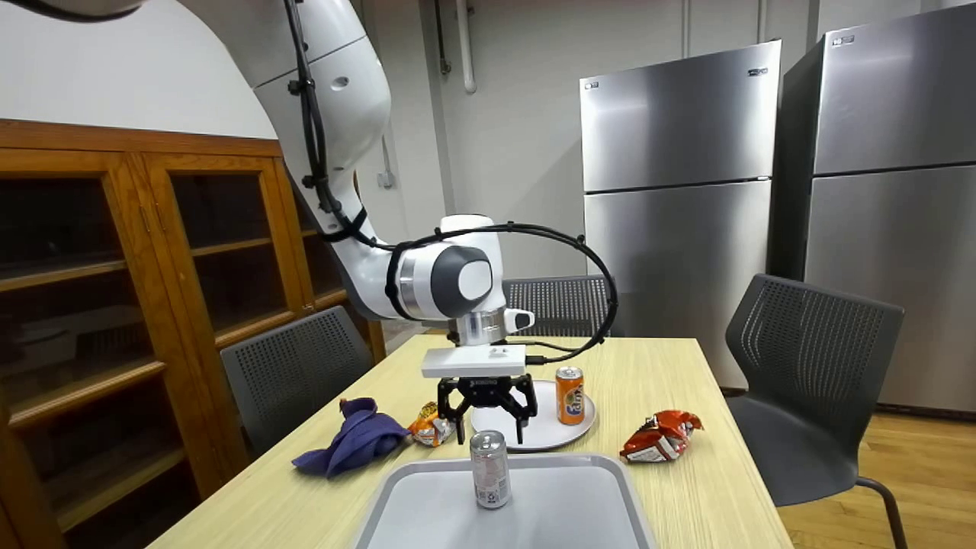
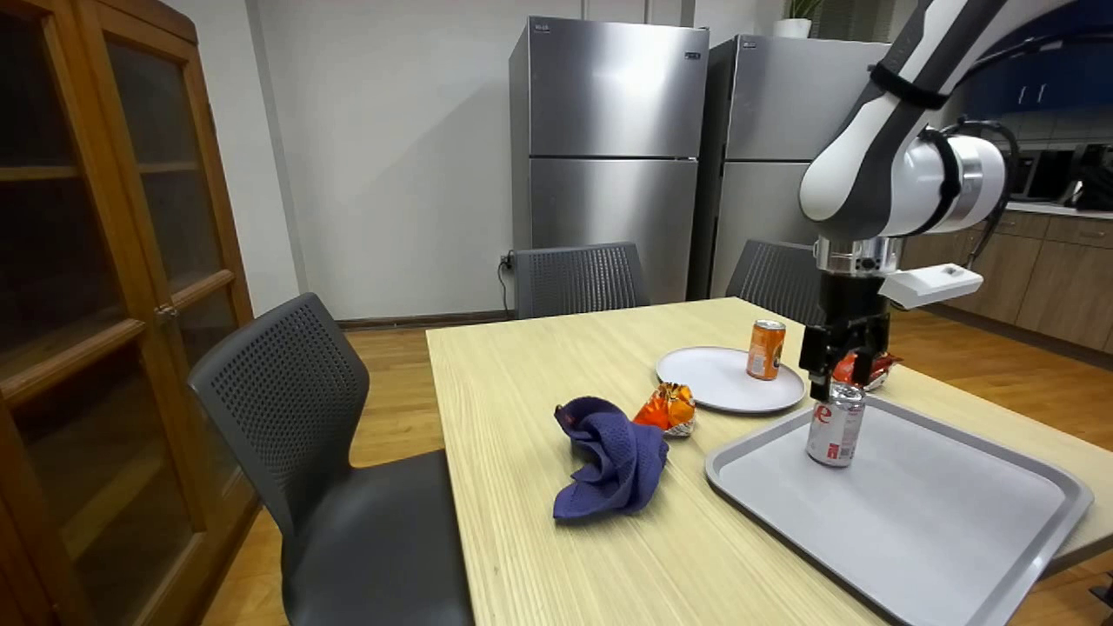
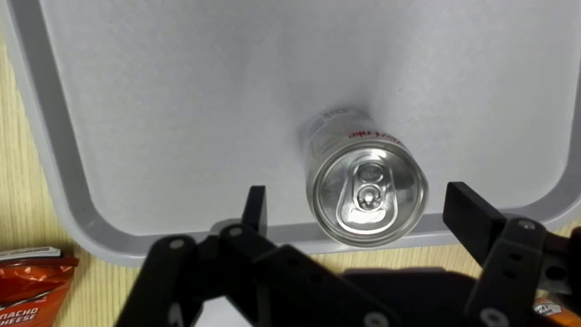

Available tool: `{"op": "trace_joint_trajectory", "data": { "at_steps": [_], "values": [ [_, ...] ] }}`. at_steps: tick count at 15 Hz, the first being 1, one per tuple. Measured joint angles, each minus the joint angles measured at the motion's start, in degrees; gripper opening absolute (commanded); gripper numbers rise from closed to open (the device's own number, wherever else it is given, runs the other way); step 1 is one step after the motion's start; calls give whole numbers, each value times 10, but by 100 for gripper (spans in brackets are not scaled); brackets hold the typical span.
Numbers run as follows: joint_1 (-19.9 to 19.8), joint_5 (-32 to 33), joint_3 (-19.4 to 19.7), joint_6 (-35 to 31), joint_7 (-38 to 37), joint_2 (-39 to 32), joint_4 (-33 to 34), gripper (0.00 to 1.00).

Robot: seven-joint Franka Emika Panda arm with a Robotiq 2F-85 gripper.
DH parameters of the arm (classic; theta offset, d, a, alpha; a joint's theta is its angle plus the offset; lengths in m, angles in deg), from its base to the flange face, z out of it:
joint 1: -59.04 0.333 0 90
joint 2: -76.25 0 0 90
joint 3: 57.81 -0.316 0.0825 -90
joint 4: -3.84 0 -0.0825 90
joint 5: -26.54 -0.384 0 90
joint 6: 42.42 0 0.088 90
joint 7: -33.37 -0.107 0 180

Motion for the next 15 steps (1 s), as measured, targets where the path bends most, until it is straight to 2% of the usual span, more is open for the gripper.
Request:
{"op": "trace_joint_trajectory", "data": {
  "at_steps": [15],
  "values": [
    [0, 10, 1, -39, 0, -30, 0, 100]
  ]
}}
